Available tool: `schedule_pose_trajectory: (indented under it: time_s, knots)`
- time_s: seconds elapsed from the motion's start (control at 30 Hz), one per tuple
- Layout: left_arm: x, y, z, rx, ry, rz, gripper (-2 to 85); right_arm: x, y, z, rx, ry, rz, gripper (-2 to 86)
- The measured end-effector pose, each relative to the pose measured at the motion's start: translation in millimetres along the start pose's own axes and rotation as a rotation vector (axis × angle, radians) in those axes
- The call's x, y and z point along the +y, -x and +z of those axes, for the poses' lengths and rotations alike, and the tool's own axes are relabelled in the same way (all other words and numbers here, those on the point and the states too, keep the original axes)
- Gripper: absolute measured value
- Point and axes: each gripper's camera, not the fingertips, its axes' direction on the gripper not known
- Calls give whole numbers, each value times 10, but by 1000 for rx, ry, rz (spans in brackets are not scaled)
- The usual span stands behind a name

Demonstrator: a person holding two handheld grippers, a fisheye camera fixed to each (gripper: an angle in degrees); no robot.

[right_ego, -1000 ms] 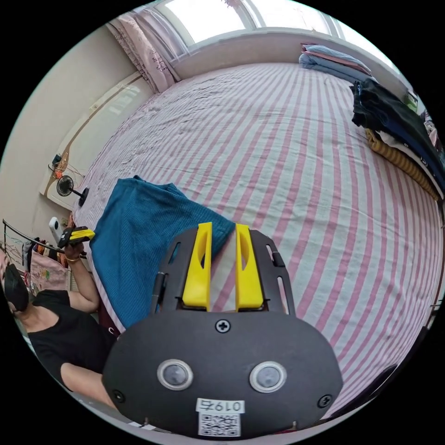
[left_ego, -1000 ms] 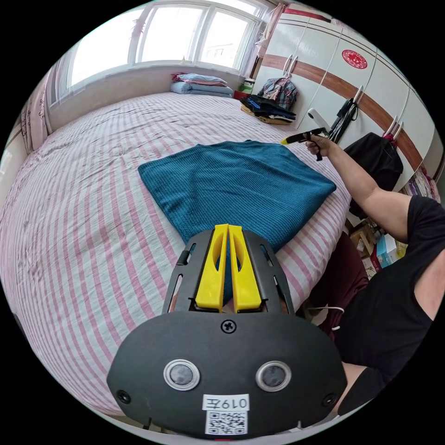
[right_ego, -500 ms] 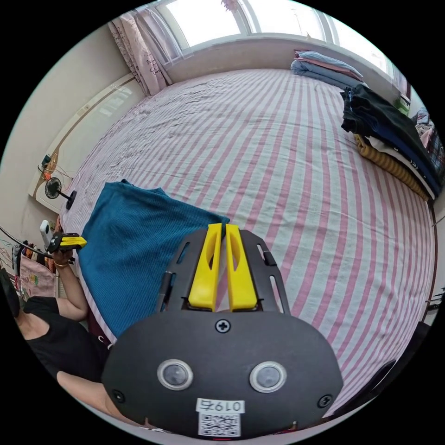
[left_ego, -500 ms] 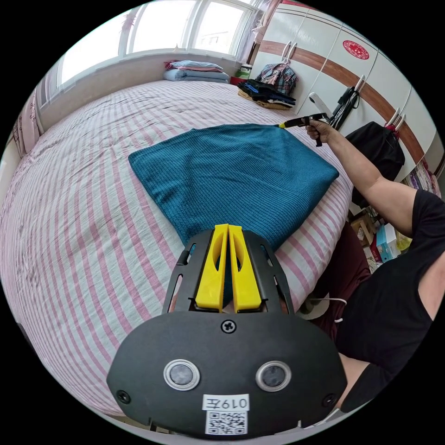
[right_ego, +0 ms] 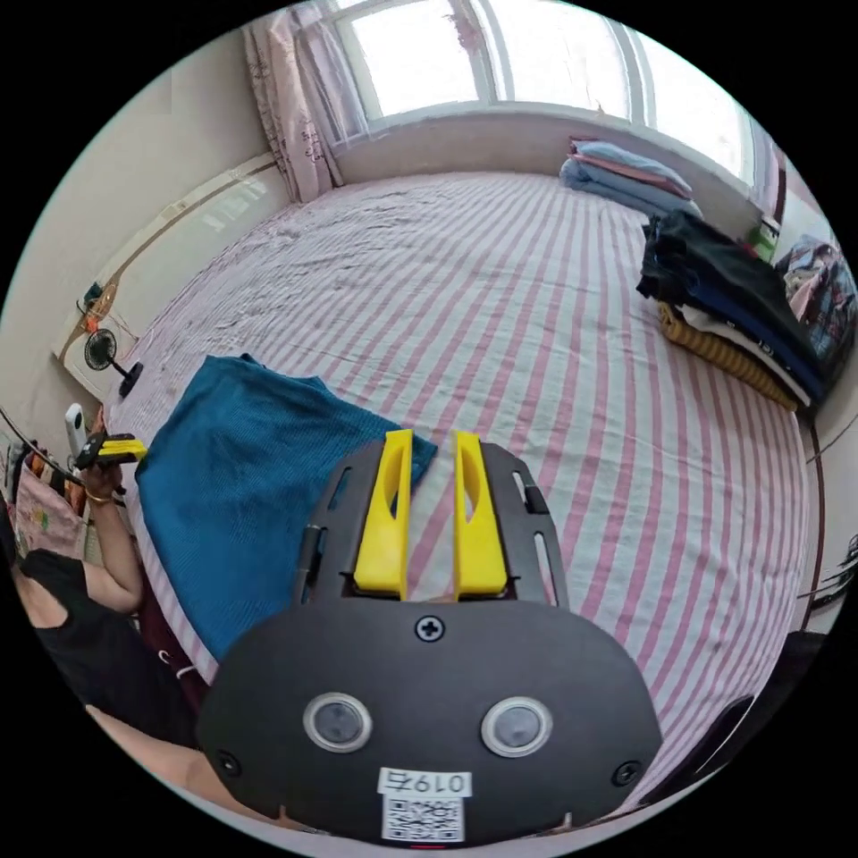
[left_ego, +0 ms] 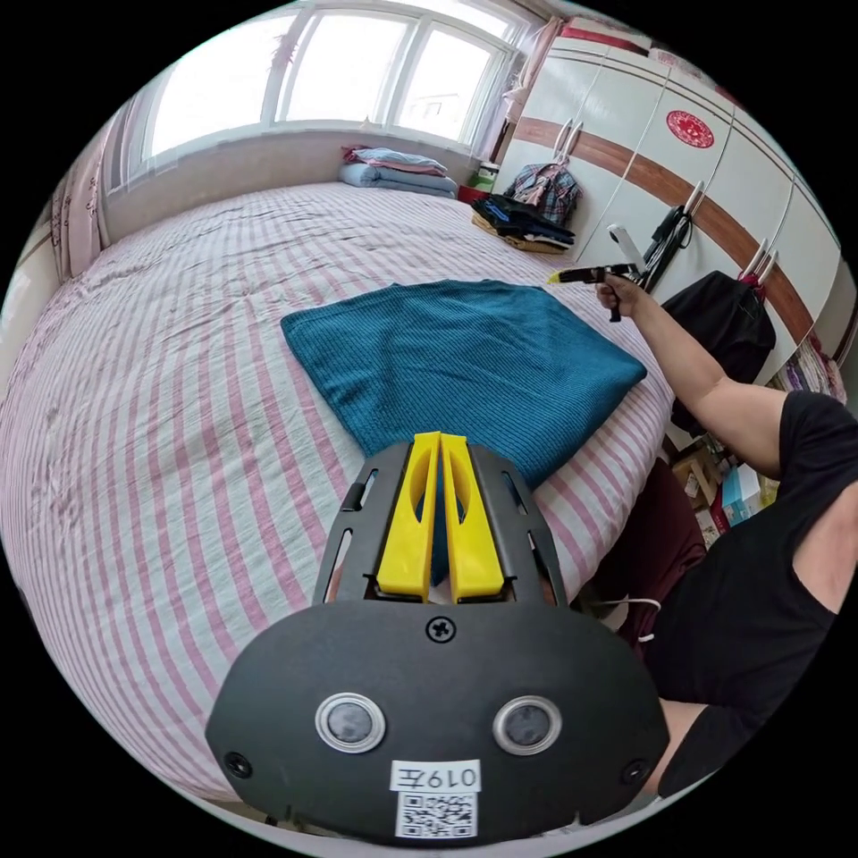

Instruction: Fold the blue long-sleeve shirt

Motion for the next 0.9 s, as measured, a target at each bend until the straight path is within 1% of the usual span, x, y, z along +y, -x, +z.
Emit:
schedule_pose_trajectory:
  time_s: [0.03, 0.07, 0.13, 0.27, 0.37, 0.47, 0.5, 0.57, 0.63, 0.7, 0.73, 0.83, 0.9]
  knots:
    - [2, -19, -14, 0, -5, 6, 9, 21, 265, -120, 44, -52, -66, 52]
    - [1, -60, -34, -9, -12, 14, 9, 44, 572, -233, 42, -109, -143, 29]
    - [-12, -130, -31, -20, -8, 33, 10, 74, 1054, -339, 3, -153, -254, 6]
    - [-58, -284, 138, -31, 82, 94, 9, 253, 2184, -463, -9, -130, -504, -8]
    - [-64, -343, 251, -45, 139, 111, 9, 557, 2793, -590, -57, -91, -645, -9]
    - [-50, -371, 251, -49, 139, 107, 9, 983, 3168, -671, -54, -12, -725, -10]
    - [-43, -381, 236, -53, 135, 101, 9, 1070, 3211, -682, -38, -1, -724, -10]
    - [-33, -387, 217, -79, 126, 78, 9, 1394, 3294, -715, 81, 46, -697, -9]
    - [-32, -361, 201, -101, 94, 31, 9, 1580, 3268, -789, 163, 32, -634, -9]
    - [-16, -306, 129, -145, -15, -58, 9, 1709, 3197, -897, 184, 0, -556, -8]
    - [-11, -293, 117, -159, -32, -77, 8, 1779, 3147, -969, 195, -27, -510, -6]
    - [14, -219, 124, -245, -39, -161, 8, 1884, 3043, -1099, 236, -65, -419, 11]
    - [37, -186, 161, -277, -33, -195, 7, 1901, 2986, -1164, 213, -76, -370, 30]
